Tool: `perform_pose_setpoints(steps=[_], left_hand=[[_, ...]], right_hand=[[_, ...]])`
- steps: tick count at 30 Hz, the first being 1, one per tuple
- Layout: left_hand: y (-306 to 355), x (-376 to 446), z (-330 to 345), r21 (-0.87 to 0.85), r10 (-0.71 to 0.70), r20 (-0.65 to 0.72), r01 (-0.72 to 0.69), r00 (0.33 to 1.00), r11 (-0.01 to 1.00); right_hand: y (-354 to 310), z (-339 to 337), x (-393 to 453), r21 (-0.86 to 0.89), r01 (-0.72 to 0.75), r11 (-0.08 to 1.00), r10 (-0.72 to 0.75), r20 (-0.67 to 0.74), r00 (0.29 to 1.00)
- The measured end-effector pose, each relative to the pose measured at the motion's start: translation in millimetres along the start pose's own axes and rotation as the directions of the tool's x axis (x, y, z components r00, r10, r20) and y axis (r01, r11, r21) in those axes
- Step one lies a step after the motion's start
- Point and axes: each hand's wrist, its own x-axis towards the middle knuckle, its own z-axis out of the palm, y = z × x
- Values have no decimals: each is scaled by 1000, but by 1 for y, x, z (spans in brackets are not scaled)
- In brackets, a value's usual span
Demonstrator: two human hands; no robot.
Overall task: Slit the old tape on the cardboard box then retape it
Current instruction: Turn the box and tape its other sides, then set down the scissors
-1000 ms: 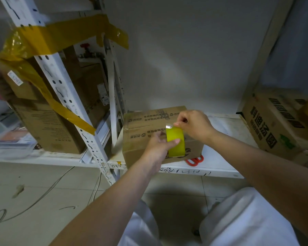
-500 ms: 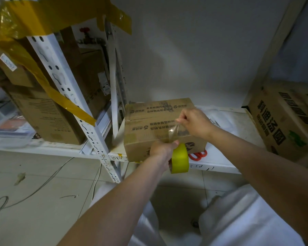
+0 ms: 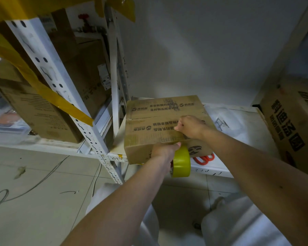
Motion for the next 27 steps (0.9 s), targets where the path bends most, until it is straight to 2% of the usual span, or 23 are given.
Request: perform_pose_setpoints(steps=[10,16,20,27], left_hand=[[-5,3,3,-36,-7,2,7,1000,999],[-9,2,1,-35,-7,14,8,1000,999],[-20,-7,0,-25,-39,48,41,998,999],[-28,-17,-2,-39,36,57,-34,998,999]], right_hand=[[4,7,5,-96,13,995,-14,-17,1000],[5,9,7,-64,-2,998,0,-18,1000],[8,7,7,38,-61,997,63,-51,997],[3,17,13,-53,-122,991,119,-47,992]])
